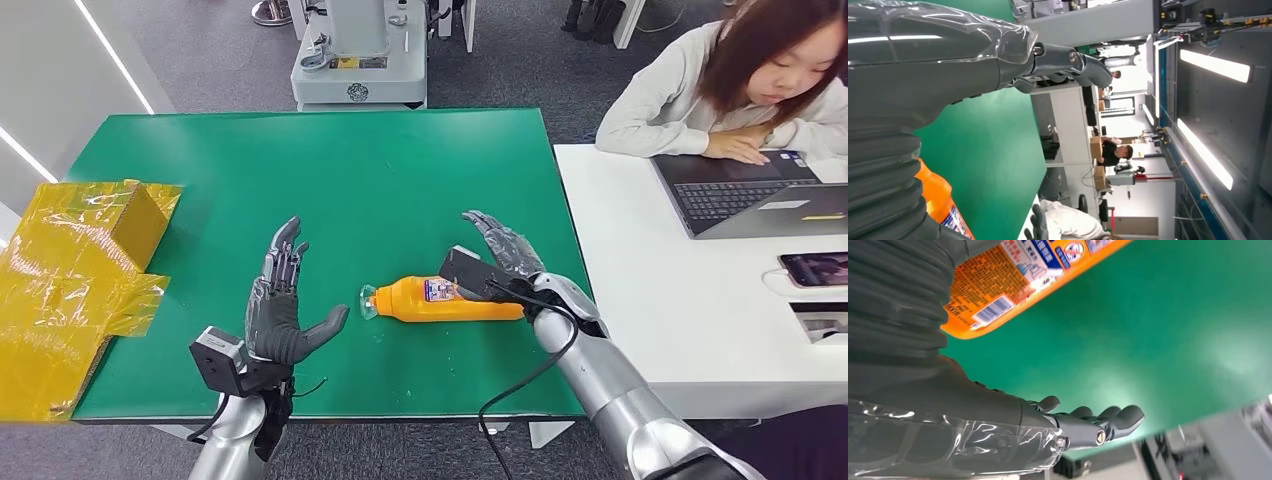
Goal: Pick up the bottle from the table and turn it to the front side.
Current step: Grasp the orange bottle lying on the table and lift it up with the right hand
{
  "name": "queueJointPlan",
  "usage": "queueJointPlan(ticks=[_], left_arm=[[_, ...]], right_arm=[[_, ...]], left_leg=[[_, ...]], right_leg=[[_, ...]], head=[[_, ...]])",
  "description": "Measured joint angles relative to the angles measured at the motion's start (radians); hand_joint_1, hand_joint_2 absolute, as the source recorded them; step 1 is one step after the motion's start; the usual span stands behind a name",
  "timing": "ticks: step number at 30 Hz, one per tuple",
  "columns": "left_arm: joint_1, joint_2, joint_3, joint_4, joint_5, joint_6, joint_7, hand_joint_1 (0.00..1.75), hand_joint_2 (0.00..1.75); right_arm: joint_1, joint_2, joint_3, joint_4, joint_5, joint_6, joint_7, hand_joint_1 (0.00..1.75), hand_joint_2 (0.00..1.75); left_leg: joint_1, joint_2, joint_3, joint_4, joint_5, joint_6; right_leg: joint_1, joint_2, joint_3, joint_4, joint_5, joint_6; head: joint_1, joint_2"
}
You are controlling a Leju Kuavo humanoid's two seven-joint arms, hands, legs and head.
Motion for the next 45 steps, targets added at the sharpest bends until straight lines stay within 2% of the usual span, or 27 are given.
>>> queueJointPlan(ticks=[6, 12, 24, 37, 45], left_arm=[[-0.002, 0.013, 0.000, 0.008, 0.006, -0.002, 0.007, 0.00, 1.75], [-0.002, 0.030, 0.000, 0.008, 0.013, -0.003, 0.024, 0.00, 1.75], [0.013, 0.055, 0.000, 0.006, 0.062, -0.049, 0.060, 0.00, 1.75], [0.024, 0.061, 0.000, -0.002, 0.121, -0.097, 0.102, 0.00, 1.75], [0.043, 0.061, 0.002, -0.017, 0.146, -0.135, 0.120, 0.00, 1.75]], right_arm=[[-0.086, -0.003, 0.054, 0.114, -0.069, 0.129, 0.003, 0.00, 1.75], [-0.129, -0.012, 0.081, 0.166, -0.187, 0.236, -0.019, 0.00, 1.75], [-0.153, -0.024, 0.133, 0.217, -0.380, 0.354, 0.015, 0.00, 1.75], [-0.205, -0.057, 0.259, 0.264, -0.370, 0.394, 0.063, 0.00, 1.75], [-0.224, -0.085, 0.332, 0.292, -0.351, 0.373, 0.074, 0.00, 1.75]], left_leg=[[0.000, 0.000, 0.000, 0.000, 0.000, 0.000], [0.000, 0.000, 0.000, 0.000, 0.000, 0.000], [0.000, 0.000, 0.000, 0.000, 0.000, 0.000], [0.000, 0.000, 0.000, 0.001, 0.000, 0.000], [0.000, -0.001, 0.000, 0.001, 0.000, 0.000]], right_leg=[[0.000, 0.000, 0.000, 0.000, 0.000, 0.000], [0.000, 0.000, 0.000, 0.000, 0.000, 0.000], [0.000, 0.000, 0.000, 0.000, 0.000, 0.000], [0.000, 0.000, 0.000, 0.000, 0.000, 0.000], [0.000, -0.001, 0.000, 0.000, 0.000, 0.000]], head=[[0.000, 0.000], [0.000, 0.000], [0.000, 0.000], [0.000, 0.000], [0.000, 0.000]])
